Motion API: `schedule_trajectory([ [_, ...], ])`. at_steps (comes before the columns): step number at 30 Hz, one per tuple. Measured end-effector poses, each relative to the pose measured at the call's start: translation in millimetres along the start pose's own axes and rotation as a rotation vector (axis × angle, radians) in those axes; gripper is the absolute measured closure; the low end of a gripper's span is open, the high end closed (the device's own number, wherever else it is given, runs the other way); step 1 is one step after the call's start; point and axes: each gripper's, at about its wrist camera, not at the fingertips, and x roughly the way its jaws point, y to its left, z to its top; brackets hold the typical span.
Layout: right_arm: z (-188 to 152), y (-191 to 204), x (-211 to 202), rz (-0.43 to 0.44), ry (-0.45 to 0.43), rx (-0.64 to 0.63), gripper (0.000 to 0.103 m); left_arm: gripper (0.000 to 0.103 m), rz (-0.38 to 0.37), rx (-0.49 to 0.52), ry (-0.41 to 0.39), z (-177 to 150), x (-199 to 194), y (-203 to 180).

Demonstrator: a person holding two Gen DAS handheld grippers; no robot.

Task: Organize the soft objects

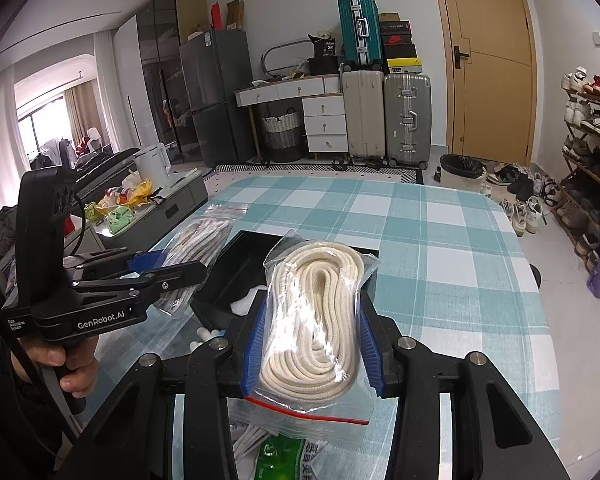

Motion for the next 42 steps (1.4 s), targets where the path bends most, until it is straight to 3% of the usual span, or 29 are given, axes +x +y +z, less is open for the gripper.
schedule_trajectory([
  [29, 22, -13, 65, 0.01, 0.027, -0.027, 0.062, 0.066, 0.003, 0.029, 0.045, 19, 53, 1],
  [42, 23, -14, 102, -0.007, 0.066, -0.063, 0.062, 0.066, 0.007, 0.058, 0.114, 11, 78, -5],
])
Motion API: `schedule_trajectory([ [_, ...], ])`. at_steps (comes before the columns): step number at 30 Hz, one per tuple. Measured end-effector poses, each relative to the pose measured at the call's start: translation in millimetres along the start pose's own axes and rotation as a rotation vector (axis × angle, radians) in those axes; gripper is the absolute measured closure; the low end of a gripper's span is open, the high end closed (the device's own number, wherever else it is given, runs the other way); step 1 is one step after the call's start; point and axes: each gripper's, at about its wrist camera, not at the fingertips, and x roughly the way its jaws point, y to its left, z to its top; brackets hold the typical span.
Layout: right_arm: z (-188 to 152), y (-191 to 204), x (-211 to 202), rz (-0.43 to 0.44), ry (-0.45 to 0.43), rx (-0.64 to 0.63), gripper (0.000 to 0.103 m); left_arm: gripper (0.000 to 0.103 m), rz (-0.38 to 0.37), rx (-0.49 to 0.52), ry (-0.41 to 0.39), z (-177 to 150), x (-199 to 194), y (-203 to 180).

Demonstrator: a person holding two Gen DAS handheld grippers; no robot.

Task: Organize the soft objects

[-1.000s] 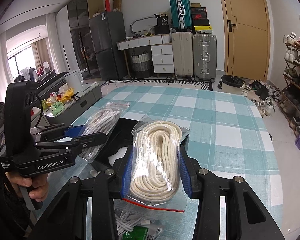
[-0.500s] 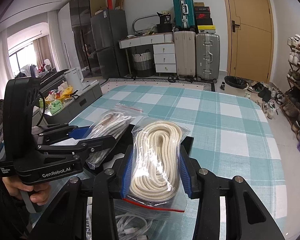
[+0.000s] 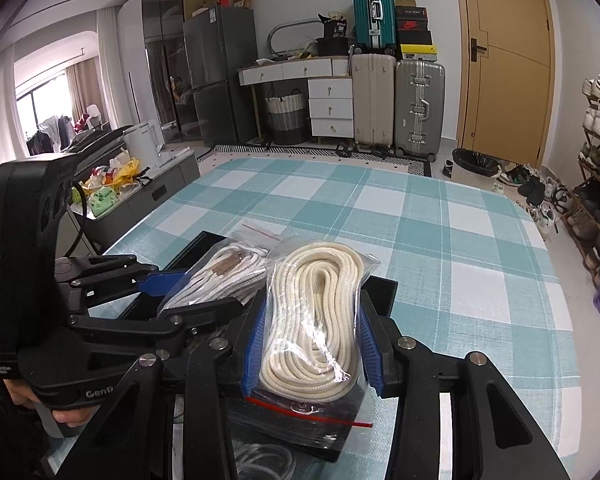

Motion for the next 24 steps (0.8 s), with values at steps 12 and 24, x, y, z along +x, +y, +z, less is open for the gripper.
schedule_trajectory([
  [12, -4, 1, 21, -0.028, 0.049, -0.037, 0.062, 0.066, 0.032, 0.062, 0.024, -5, 4, -8],
  [24, -2, 2, 28, -0.046, 0.074, -0.092, 0.06, 0.058, 0.016, 0.063, 0.034, -3, 5, -9],
])
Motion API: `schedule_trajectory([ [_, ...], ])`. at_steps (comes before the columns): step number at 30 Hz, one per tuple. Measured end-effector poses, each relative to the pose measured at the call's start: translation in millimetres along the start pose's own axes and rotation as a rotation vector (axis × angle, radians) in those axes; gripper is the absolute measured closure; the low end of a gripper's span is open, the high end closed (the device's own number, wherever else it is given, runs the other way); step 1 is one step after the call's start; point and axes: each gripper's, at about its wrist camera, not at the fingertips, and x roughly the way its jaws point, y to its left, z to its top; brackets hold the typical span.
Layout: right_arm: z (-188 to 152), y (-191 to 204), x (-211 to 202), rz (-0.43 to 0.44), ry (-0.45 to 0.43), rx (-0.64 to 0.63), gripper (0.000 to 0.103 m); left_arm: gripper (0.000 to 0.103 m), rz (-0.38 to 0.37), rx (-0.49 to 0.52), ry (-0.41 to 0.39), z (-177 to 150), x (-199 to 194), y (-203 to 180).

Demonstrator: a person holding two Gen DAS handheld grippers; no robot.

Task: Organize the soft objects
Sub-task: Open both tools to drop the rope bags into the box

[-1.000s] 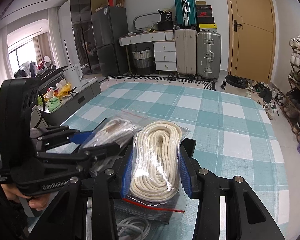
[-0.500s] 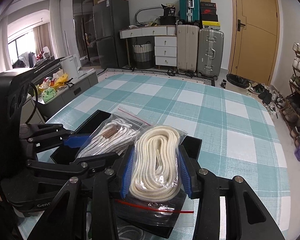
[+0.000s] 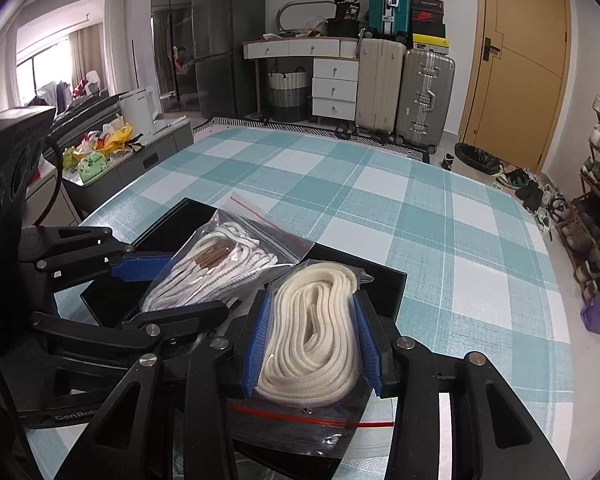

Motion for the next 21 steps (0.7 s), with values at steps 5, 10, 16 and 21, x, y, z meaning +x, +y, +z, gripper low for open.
schedule_trajectory([
  [5, 2, -6, -24, -0.019, -0.054, -0.011, 0.046, 0.041, -0.023, -0.006, -0.003, 1, -3, -3],
  [10, -5, -15, -58, -0.02, -0.121, 0.021, 0.008, 0.021, -0.008, -0.022, -0.013, 0, -13, -5],
  [16, -23, -21, -88, 0.047, -0.134, 0.106, 0.001, 0.0, 0.006, -0.07, -0.079, -9, -44, 1],
  [21, -42, -19, -102, 0.054, -0.136, 0.144, 0.001, 0.0, 0.042, -0.112, -0.111, -23, -67, 11],
])
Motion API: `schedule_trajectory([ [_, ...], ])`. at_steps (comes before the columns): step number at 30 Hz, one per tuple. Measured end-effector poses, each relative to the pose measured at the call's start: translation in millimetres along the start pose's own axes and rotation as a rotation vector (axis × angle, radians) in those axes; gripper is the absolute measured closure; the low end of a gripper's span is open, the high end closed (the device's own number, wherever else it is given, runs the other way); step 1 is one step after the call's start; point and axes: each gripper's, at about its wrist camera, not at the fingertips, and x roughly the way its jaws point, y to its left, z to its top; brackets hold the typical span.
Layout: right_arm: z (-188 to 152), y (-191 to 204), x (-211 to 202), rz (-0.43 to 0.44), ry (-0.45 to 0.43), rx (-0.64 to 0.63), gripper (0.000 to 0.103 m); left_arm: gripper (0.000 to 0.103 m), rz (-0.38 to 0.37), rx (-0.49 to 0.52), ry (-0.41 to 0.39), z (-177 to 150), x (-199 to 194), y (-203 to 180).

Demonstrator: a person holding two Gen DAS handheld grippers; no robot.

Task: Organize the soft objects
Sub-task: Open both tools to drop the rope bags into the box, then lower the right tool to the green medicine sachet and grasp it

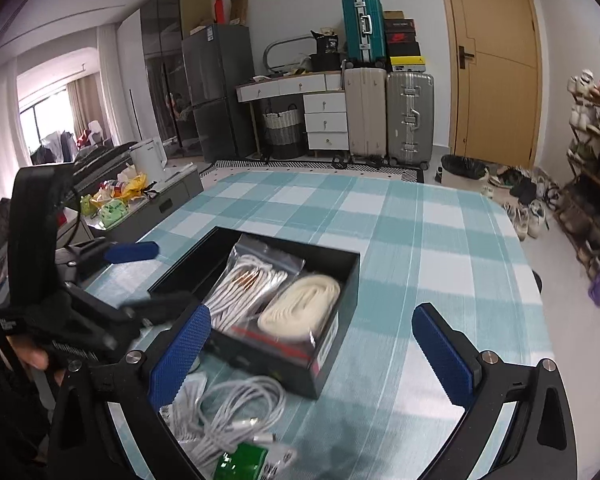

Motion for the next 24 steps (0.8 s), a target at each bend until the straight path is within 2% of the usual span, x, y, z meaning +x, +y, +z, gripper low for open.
schedule_trajectory([
  [8, -30, 3, -15, -0.019, 0.018, 0.038, 0.001, 0.0, 0.025, -0.054, -0.006, -25, -14, 11],
  [18, -56, 9, -26, -0.069, 0.08, 0.033, 0.001, 0.0, 0.025, -0.029, 0.019, -46, -15, 3],
  [24, -71, 12, -26, -0.069, 0.122, 0.034, 0.001, 0.0, 0.021, -0.024, 0.034, -60, -15, 2],
])
